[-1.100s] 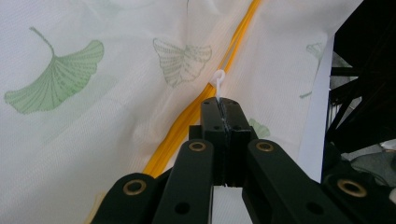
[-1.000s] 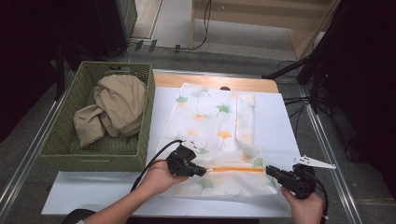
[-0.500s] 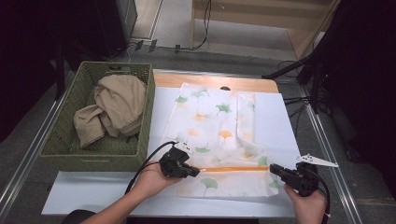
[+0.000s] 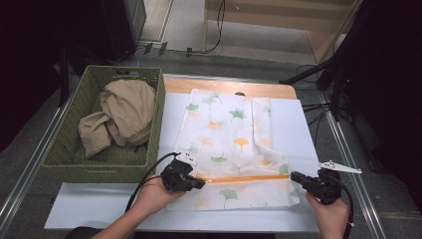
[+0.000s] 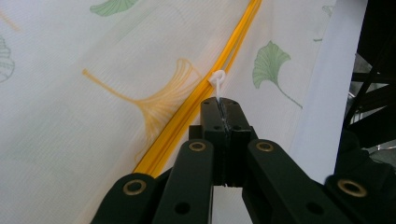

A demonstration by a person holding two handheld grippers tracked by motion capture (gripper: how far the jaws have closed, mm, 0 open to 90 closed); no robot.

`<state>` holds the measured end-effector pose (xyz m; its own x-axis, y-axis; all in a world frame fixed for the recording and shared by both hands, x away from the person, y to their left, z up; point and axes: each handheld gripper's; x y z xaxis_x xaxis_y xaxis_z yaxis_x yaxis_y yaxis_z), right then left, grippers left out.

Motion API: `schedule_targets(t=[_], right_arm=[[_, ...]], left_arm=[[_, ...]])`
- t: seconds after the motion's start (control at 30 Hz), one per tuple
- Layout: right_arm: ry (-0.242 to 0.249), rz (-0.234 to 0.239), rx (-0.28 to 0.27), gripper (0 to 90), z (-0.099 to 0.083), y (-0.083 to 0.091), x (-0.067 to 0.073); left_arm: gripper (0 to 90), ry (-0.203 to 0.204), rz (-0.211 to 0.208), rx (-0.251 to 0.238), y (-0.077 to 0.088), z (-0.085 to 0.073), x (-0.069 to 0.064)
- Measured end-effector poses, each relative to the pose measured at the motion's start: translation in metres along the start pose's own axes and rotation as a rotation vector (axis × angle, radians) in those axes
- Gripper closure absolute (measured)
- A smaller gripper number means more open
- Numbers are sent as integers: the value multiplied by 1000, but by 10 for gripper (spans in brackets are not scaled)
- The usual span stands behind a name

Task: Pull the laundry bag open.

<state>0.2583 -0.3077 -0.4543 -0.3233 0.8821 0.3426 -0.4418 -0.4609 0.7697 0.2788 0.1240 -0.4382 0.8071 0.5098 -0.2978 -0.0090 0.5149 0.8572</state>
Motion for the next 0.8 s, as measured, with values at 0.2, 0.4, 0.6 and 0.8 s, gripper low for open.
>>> schedule_targets(t=[0.2, 0.4, 0.6, 0.8], right_arm=[[10, 2, 6, 857, 2, -2, -5], [14, 11, 3, 856, 4, -2, -9], [40, 15, 0, 856, 4, 0, -8], [39, 8, 1, 855, 2, 1, -15]], left_arm=[[900, 25, 11, -9, 6, -12, -1], [900, 55, 21, -35, 13, -25, 2], [900, 81, 50, -58, 23, -39, 0], [900, 114, 73, -81, 32, -53, 1]])
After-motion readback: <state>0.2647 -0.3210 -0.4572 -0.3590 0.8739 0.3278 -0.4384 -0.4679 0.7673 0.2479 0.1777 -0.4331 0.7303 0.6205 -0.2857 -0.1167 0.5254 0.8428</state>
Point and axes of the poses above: each handheld gripper's, and its own axes: y roughly backward along the jaws, z roughly out of its top, x roughly to its left, and after that the axes turned 10 degrees about x, right-handed
